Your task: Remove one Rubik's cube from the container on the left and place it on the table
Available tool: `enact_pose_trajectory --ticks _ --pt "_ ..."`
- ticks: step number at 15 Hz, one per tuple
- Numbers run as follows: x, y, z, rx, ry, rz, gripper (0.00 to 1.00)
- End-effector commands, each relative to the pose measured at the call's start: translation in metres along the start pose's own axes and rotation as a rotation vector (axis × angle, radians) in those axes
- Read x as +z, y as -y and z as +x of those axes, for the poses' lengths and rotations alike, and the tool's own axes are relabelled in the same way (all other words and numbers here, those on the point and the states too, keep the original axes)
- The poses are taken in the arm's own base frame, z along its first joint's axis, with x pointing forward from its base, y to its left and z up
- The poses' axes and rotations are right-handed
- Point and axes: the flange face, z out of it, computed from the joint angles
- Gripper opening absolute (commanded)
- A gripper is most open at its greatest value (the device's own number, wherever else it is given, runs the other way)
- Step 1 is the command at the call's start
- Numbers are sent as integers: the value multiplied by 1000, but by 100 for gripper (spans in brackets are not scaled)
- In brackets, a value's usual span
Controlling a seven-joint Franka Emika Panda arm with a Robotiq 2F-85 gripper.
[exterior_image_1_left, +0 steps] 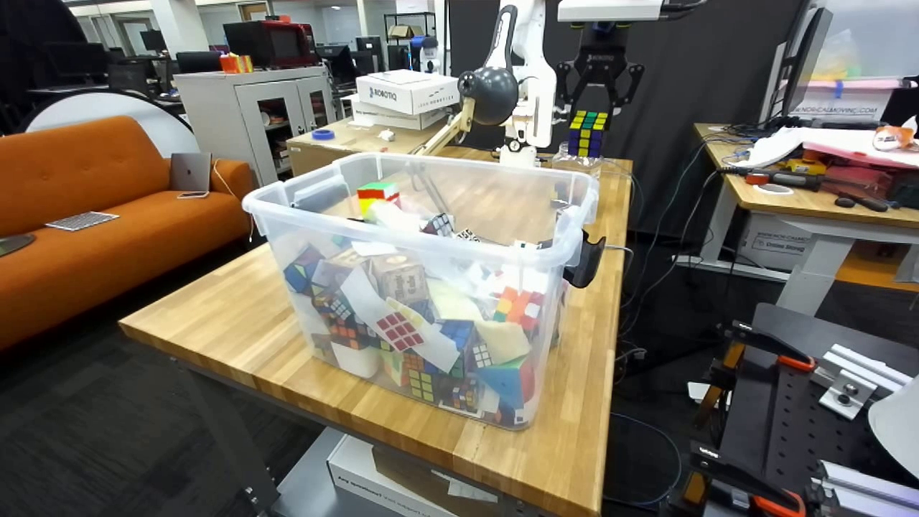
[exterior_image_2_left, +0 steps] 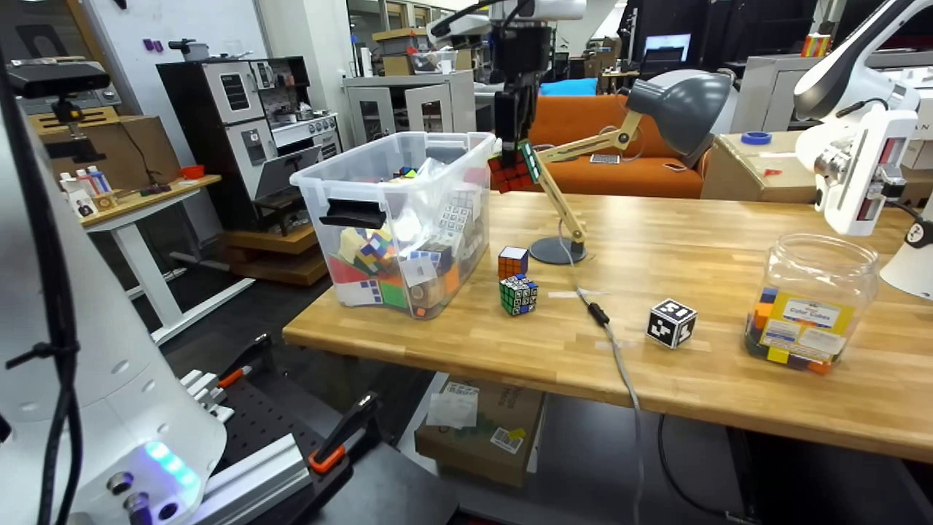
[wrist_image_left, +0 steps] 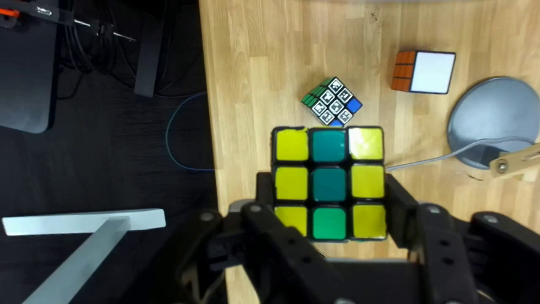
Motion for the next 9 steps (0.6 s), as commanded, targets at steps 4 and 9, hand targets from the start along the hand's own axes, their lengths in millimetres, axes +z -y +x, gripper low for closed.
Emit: enact_pose_trajectory --ticks 4,9 --pt "21 4 16 52 23 -26 62" --pt "16 5 16 56 20 -20 62"
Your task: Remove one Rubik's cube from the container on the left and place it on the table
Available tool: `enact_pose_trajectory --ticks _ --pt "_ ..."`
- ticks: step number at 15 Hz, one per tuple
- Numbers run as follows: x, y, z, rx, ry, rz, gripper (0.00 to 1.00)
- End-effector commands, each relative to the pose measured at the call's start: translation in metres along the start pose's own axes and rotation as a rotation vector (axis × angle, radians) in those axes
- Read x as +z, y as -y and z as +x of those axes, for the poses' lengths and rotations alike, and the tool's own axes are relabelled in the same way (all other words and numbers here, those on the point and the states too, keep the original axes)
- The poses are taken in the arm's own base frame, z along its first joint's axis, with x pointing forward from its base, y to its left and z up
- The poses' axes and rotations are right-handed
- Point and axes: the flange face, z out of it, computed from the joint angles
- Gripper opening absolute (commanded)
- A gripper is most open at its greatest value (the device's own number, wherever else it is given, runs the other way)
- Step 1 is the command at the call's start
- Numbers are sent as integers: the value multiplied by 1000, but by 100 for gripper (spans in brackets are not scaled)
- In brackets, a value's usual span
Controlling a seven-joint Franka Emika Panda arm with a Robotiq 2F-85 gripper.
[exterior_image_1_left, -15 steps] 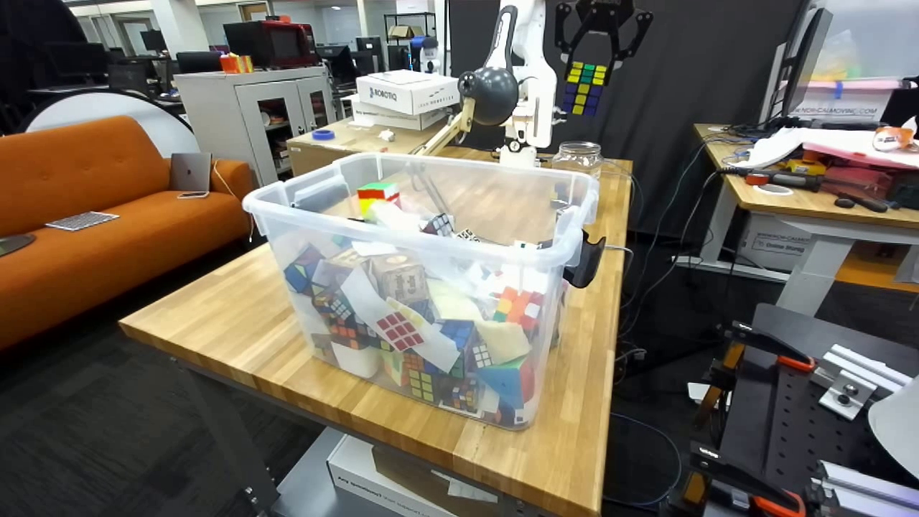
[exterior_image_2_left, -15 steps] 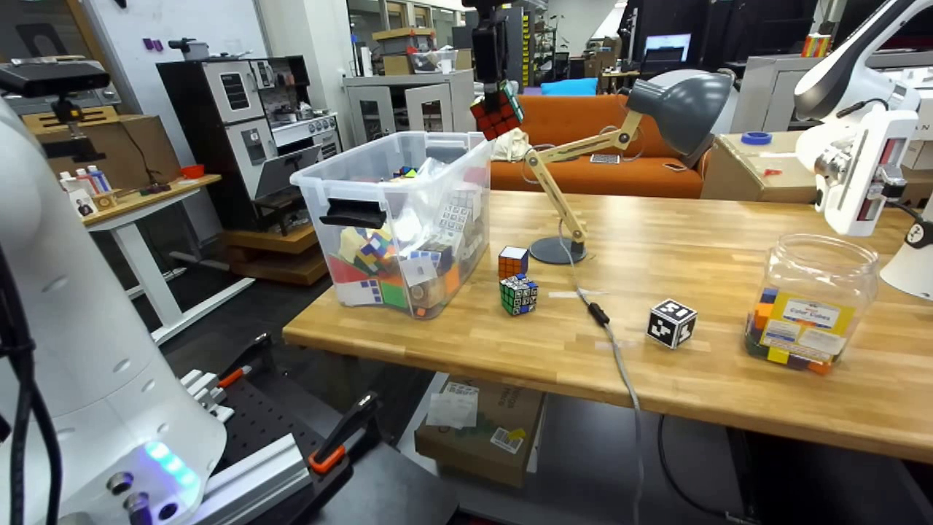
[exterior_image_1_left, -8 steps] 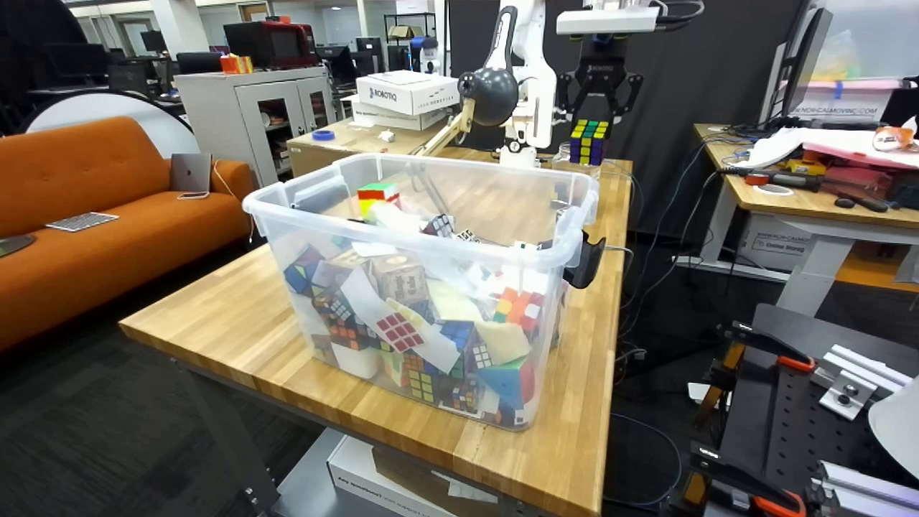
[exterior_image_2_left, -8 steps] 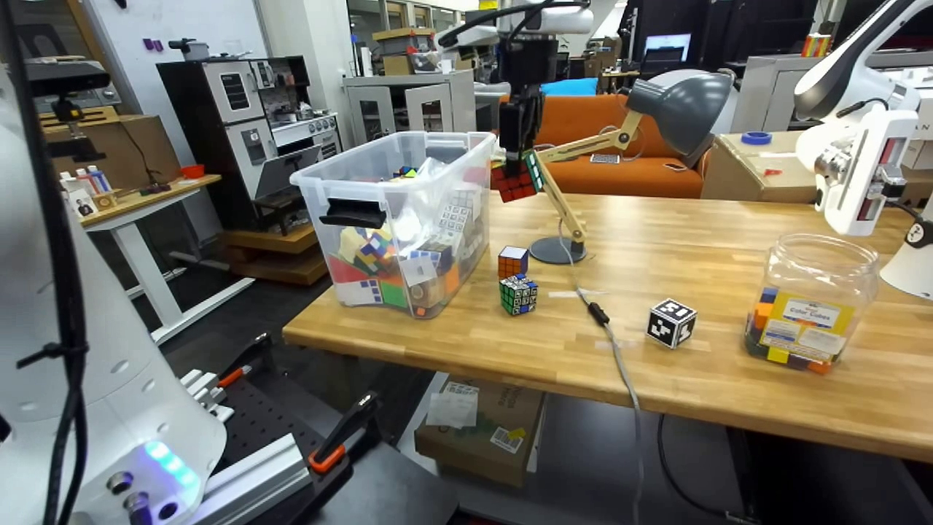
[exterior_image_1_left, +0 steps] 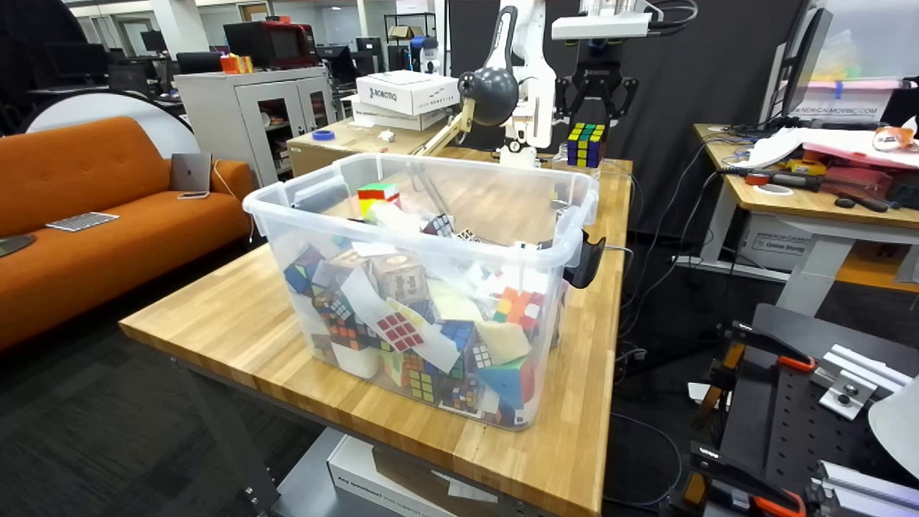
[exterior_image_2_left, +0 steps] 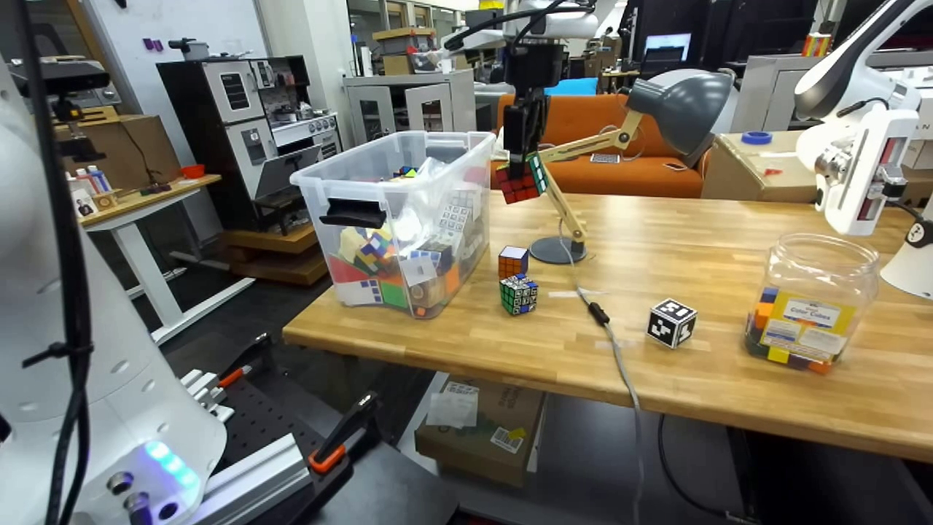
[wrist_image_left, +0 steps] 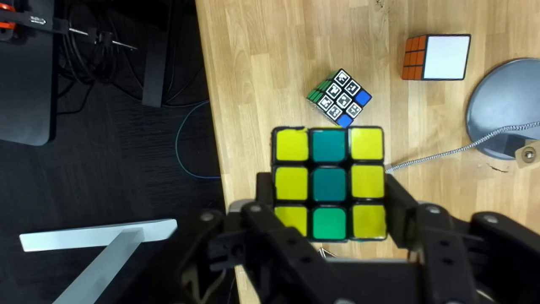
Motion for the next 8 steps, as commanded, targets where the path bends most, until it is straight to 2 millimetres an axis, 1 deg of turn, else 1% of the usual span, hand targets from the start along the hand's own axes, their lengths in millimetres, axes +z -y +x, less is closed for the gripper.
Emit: enact_pose_trajectory --ticks 1,4,5,8 --pt "-1 0 0 0 1 -1 62" --pt "-1 0 0 0 1 -1 62" --pt "2 1 2 4 10 2 37" --pt "21 3 12 30 44 -19 37"
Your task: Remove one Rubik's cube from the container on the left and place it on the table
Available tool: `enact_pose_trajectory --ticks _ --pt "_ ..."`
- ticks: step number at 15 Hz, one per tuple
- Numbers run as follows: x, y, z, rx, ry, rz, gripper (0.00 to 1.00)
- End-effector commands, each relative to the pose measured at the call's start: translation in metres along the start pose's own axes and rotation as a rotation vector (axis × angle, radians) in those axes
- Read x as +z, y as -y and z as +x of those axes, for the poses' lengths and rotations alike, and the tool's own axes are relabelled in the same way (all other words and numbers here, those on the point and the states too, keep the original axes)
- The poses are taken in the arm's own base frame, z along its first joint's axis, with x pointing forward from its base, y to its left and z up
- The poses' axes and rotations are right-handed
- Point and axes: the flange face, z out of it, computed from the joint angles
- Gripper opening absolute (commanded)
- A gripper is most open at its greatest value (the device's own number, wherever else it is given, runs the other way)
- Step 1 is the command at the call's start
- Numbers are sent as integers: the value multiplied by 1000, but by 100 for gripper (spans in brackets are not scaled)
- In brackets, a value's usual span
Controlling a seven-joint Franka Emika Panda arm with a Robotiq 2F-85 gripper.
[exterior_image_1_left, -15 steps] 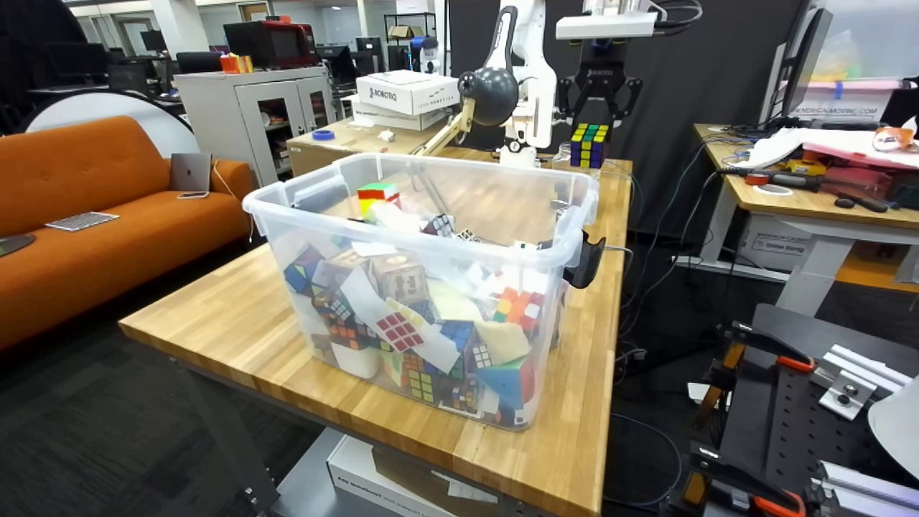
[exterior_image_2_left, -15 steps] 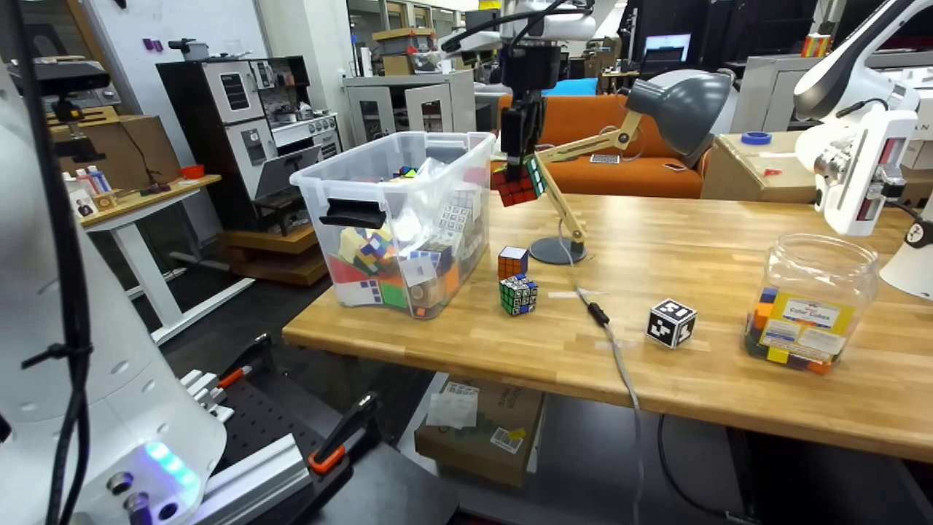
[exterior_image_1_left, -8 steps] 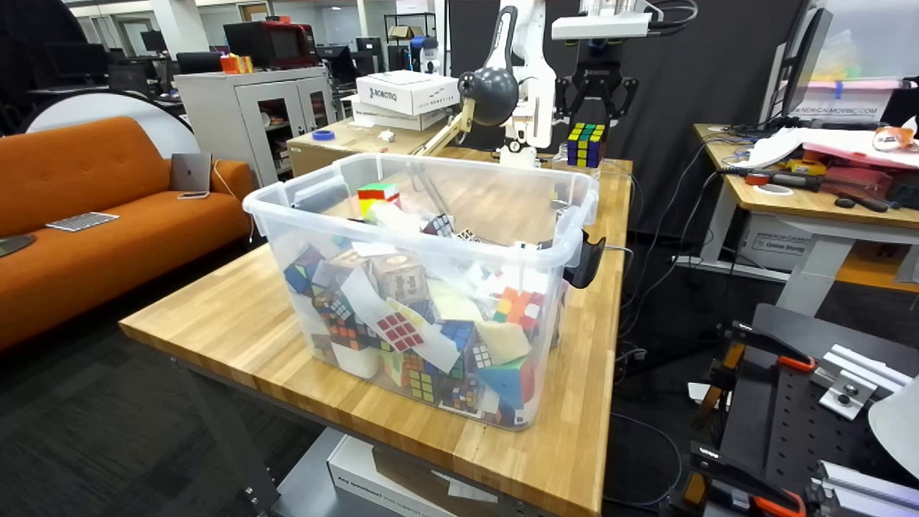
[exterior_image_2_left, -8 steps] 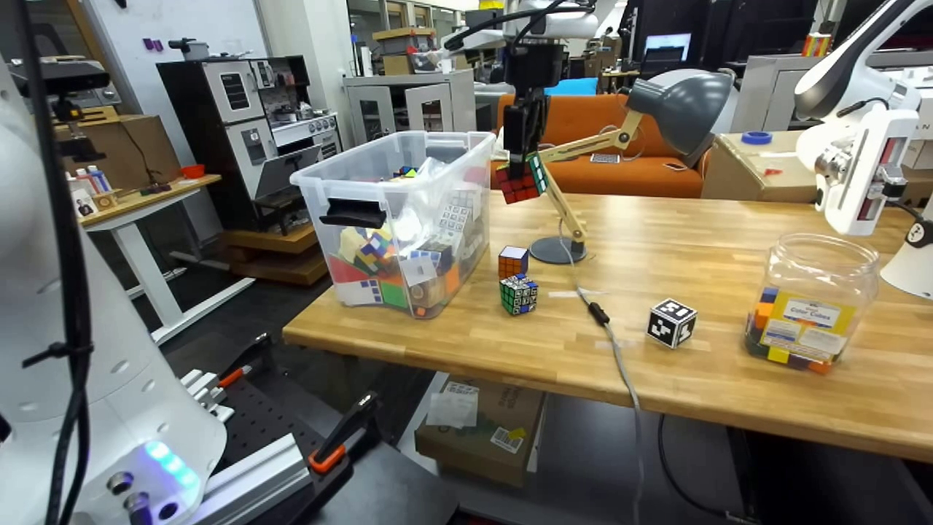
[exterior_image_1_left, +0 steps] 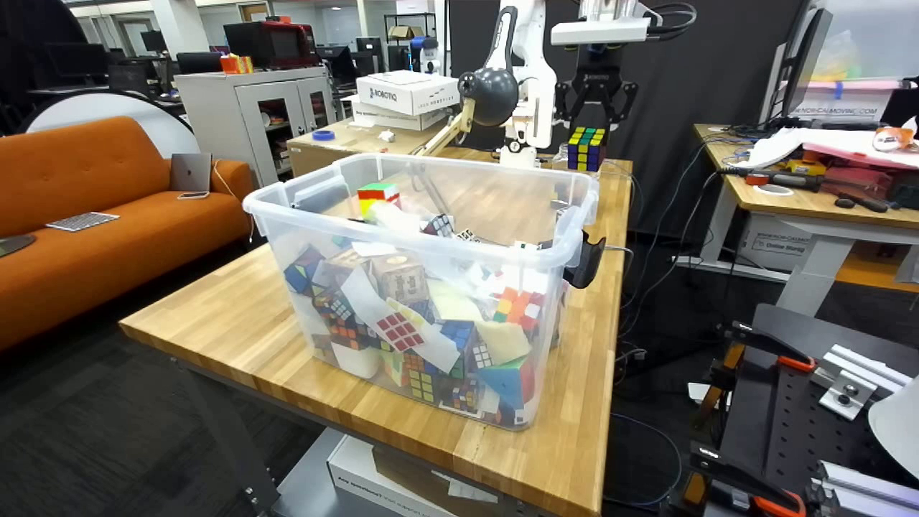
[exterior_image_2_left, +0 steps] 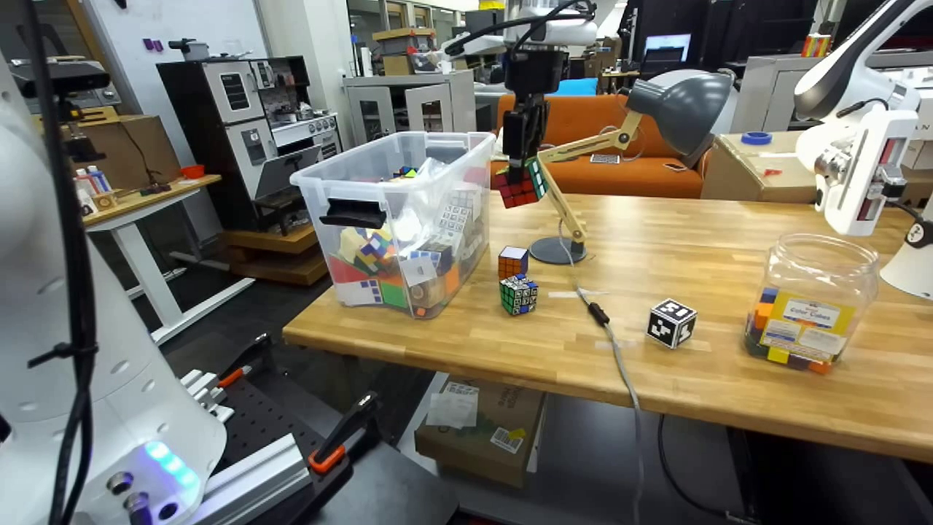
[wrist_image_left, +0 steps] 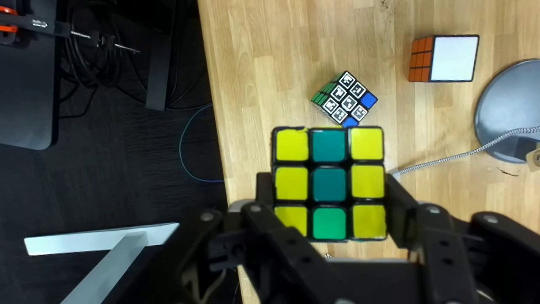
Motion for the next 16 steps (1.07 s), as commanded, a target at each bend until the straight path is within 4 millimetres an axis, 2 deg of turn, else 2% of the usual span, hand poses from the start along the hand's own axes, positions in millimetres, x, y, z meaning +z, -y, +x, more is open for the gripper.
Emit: enact_pose_trajectory --ticks 1,5,8,9,11,16 --pt "25 4 16 42 62 -20 37" --pt "75 1 35 129 154 -63 37" --pt "108 -1 41 157 255 -77 37" --pt "107 -5 36 158 190 -81 62" --pt "118 -3 39 163 217 -90 62" --pt "112 0 40 161 220 -87 62"
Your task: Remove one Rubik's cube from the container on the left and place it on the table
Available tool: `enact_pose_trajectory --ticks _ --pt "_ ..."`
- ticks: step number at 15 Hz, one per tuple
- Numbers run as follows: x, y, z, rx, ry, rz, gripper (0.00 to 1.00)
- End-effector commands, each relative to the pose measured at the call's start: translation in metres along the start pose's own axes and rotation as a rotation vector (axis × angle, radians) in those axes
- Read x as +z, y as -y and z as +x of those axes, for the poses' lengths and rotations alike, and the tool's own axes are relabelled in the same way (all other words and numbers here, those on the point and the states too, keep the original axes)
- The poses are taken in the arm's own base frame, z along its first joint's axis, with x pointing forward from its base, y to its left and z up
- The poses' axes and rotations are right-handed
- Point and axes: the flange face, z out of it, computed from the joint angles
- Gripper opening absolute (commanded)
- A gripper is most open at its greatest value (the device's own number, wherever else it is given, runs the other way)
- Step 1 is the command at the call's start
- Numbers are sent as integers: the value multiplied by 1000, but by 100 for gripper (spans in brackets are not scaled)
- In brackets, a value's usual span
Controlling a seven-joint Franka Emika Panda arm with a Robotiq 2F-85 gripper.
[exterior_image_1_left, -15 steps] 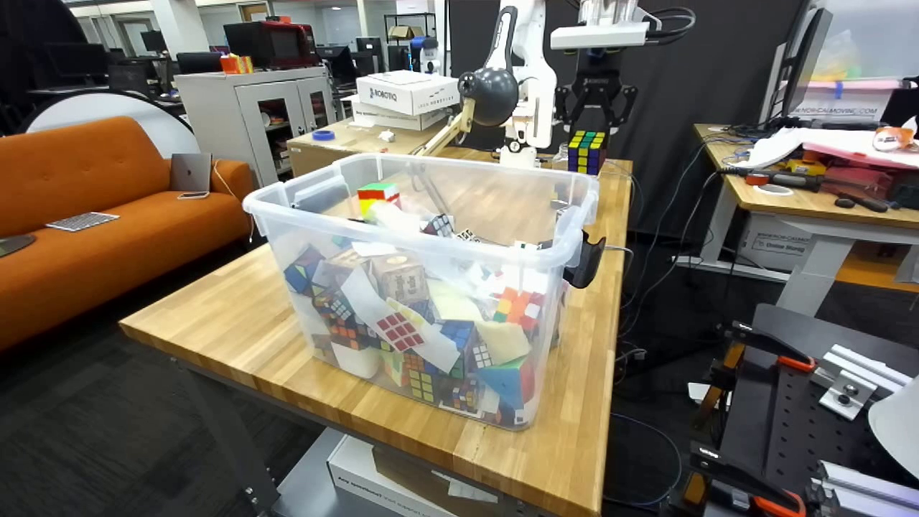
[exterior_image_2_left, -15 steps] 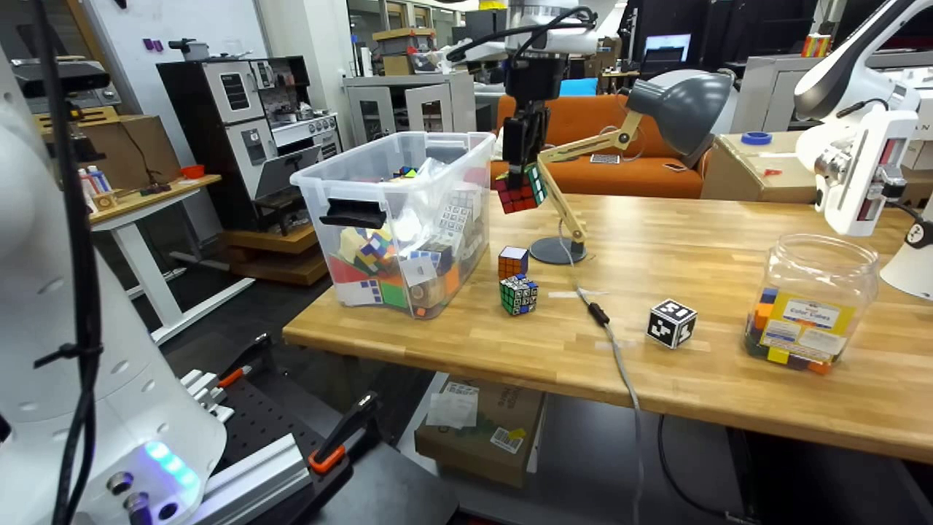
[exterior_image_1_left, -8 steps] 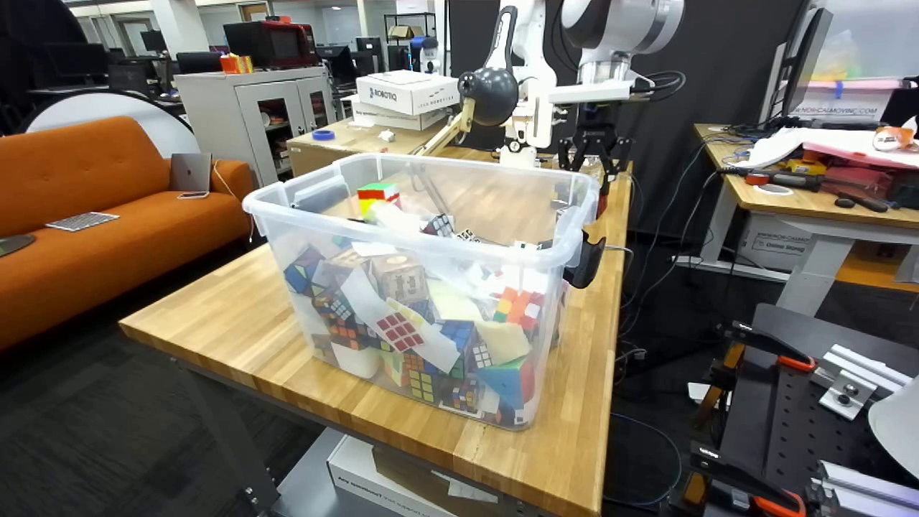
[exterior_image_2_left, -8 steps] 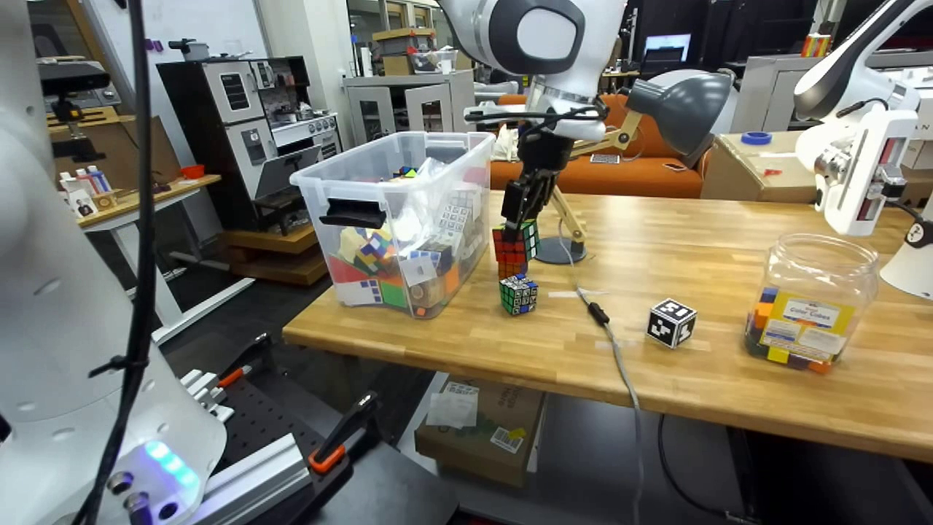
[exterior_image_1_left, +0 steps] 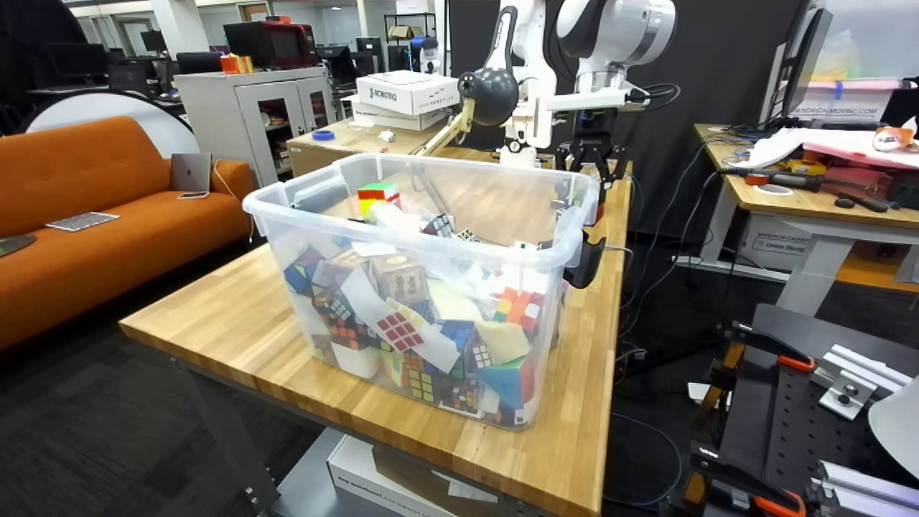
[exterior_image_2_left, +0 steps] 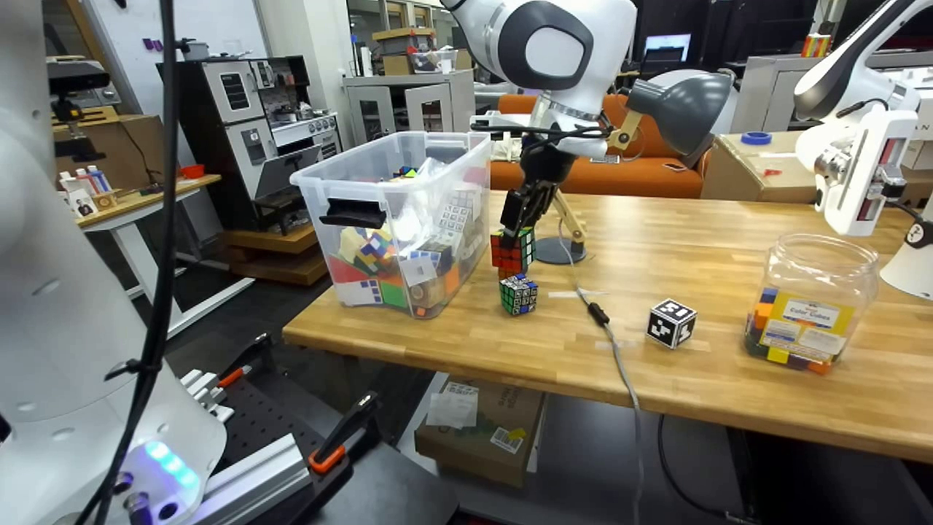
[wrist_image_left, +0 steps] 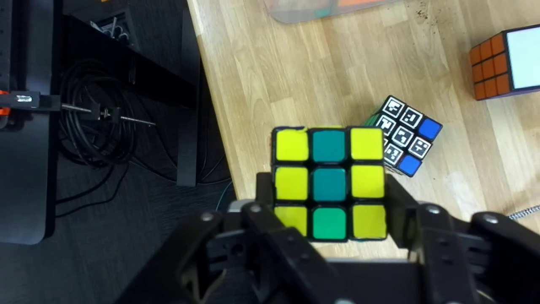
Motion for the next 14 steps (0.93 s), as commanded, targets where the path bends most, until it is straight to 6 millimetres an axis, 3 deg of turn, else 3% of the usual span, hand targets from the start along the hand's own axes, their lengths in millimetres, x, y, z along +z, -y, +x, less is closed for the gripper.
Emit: enact_pose_trajectory --ticks 1,2,14 --pt "-1 0 0 0 0 -1 62" --pt "-1 0 0 0 1 -1 37" --pt "79 8 64 161 140 -131 37"
